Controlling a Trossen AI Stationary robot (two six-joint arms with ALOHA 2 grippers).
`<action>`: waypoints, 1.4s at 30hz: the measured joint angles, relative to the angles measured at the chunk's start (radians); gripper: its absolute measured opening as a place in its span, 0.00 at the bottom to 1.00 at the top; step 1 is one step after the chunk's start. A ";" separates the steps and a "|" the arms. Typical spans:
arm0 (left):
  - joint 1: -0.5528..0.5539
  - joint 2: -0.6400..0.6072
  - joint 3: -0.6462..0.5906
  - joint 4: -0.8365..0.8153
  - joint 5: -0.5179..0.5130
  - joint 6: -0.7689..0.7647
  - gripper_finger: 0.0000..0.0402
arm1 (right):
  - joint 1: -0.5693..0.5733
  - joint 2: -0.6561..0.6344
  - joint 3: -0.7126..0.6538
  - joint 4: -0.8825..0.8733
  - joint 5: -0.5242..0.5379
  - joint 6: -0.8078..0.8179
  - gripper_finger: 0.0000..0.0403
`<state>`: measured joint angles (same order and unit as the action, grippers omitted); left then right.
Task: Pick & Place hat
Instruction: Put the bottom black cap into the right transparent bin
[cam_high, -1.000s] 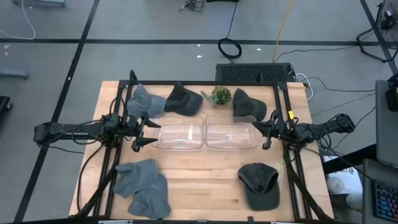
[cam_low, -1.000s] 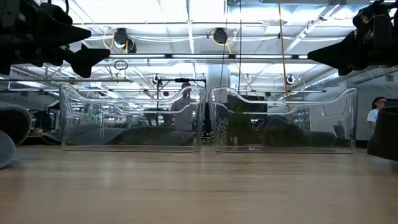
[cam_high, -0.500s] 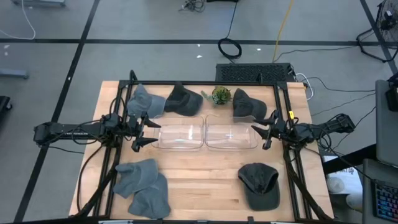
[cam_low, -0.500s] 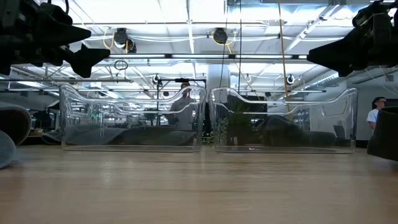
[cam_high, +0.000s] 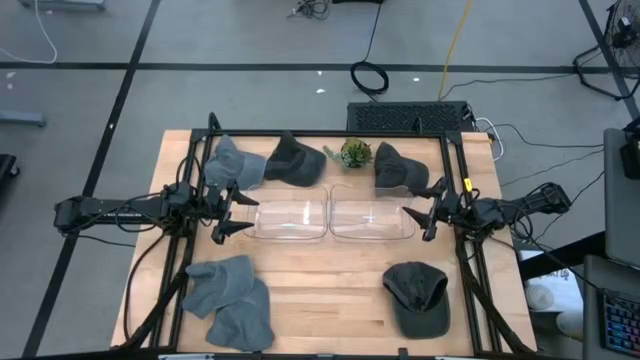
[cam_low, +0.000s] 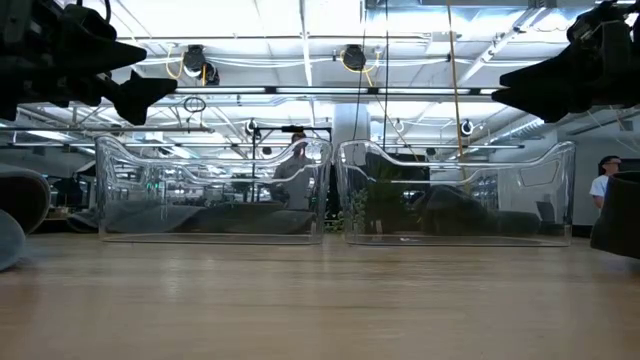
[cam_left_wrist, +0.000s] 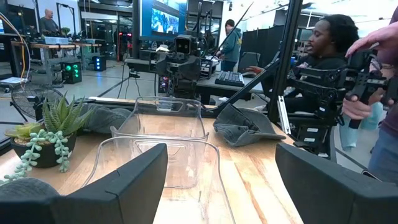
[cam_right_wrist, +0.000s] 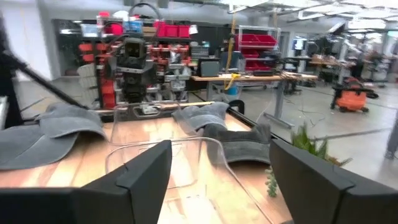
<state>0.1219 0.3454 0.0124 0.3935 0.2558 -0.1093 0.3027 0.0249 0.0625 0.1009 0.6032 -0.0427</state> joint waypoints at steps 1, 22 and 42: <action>0.000 0.000 0.000 0.000 0.000 0.000 0.76 | 0.000 0.007 0.015 -0.002 -0.003 -0.003 0.65; 0.000 0.000 0.000 -0.001 0.000 0.000 0.76 | 0.000 0.493 0.646 -0.357 0.104 0.138 0.64; 0.000 0.000 0.000 0.000 0.000 0.000 0.76 | 0.000 0.971 1.389 -0.853 0.179 0.297 0.66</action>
<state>0.1217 0.3458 0.0124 0.3933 0.2554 -0.1093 0.3030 0.9963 1.4514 -0.7519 0.7823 0.2542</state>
